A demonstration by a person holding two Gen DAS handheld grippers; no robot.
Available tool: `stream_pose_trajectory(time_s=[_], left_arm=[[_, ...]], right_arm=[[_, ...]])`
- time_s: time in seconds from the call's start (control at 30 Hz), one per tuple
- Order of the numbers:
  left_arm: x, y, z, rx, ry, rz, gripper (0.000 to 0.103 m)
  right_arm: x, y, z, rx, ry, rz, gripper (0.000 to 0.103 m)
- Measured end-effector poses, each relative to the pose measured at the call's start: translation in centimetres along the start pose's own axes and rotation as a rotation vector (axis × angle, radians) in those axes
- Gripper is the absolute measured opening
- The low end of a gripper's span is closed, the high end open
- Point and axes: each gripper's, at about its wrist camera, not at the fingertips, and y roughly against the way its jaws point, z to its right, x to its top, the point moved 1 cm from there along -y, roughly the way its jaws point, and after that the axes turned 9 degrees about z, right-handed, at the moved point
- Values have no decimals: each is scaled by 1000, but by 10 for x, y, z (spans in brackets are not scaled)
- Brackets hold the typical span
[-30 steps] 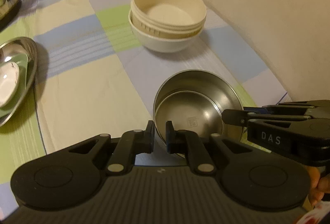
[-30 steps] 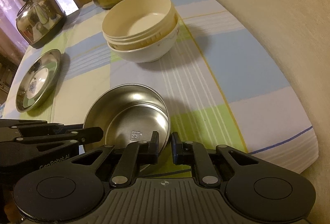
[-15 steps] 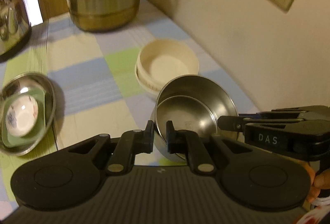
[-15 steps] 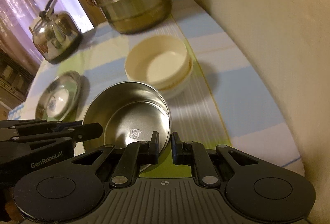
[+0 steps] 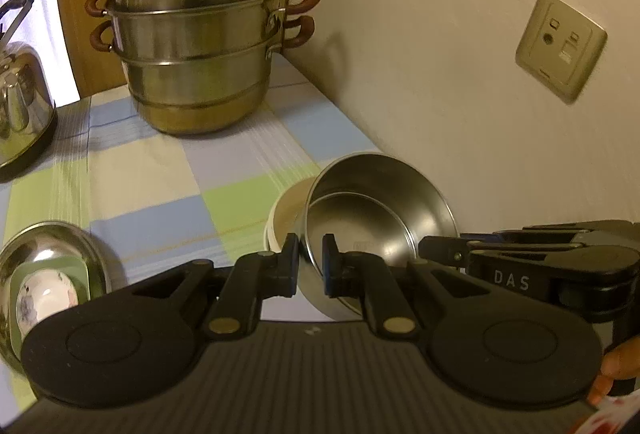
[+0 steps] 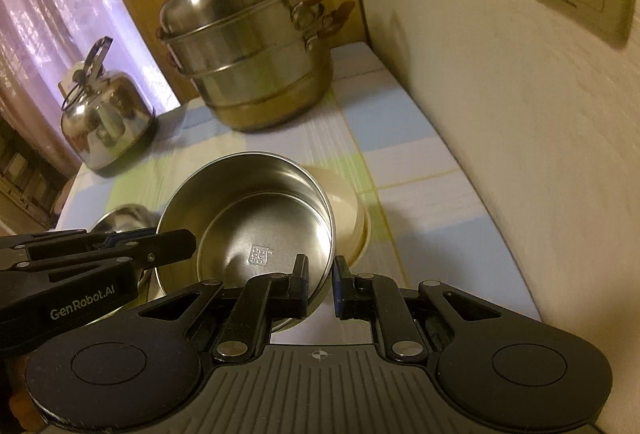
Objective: Organize plates and bowls
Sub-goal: 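Carry the steel bowl and lower it into the cream bowl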
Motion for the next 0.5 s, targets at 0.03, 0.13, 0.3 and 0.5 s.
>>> stream_pose_trajectory(time_s=[0.03, 0.13, 0.3, 0.5], left_arm=[[1, -1, 0, 1, 1, 2, 10], [6, -9, -4, 3, 7, 0, 10], [10, -23, -8, 7, 14, -11, 10], [7, -43, -12, 16, 25, -36, 10]], right_arm=[[3, -3, 1, -1, 0, 3, 12], [9, -10, 2, -3, 7, 8, 12], [15, -24, 4, -7, 18, 8, 12], [20, -41, 8, -16, 20, -2, 12]])
